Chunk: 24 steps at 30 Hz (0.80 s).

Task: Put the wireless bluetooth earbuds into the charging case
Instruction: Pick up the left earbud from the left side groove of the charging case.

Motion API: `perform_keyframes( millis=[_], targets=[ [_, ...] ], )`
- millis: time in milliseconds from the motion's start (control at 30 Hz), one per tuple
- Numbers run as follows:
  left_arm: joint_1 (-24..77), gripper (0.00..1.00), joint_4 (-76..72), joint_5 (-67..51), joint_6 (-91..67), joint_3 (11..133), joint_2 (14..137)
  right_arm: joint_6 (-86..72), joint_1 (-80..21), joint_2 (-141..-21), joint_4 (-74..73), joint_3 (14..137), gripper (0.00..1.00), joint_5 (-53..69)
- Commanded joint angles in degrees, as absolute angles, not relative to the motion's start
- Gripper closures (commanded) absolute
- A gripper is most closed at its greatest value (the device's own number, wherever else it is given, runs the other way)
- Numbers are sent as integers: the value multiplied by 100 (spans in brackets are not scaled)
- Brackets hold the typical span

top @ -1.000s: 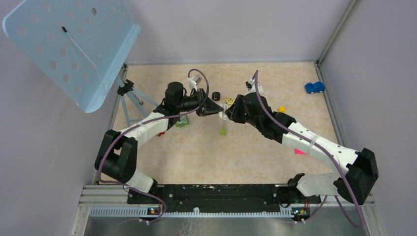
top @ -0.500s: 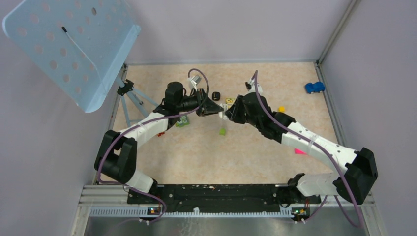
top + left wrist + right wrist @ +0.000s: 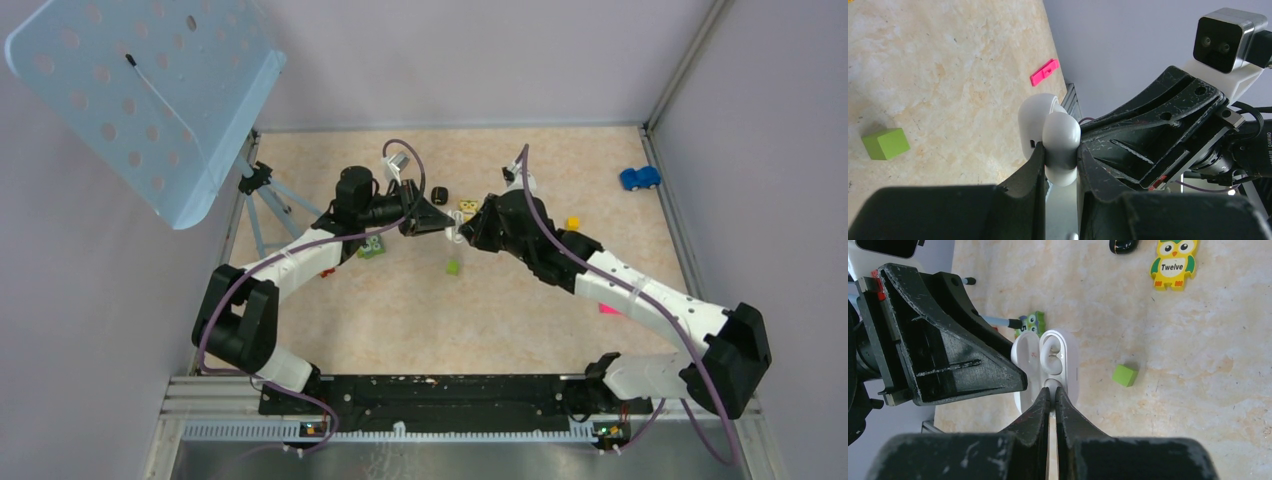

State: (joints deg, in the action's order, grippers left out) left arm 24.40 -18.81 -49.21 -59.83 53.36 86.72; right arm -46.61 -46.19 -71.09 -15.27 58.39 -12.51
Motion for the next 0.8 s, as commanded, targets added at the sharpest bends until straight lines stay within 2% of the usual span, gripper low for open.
perform_keyframes(
  millis=[0,767],
  targets=[
    [2452,100,-2188,-4990,-5941,5458,8389,-4553,-4557,-6837,-1384,5767,100,-1414],
    [2449,100,-2181,-4994,-5994,5561,8490,-4077,-5005,-6758,-1017,5736,100,-1972]
  ],
)
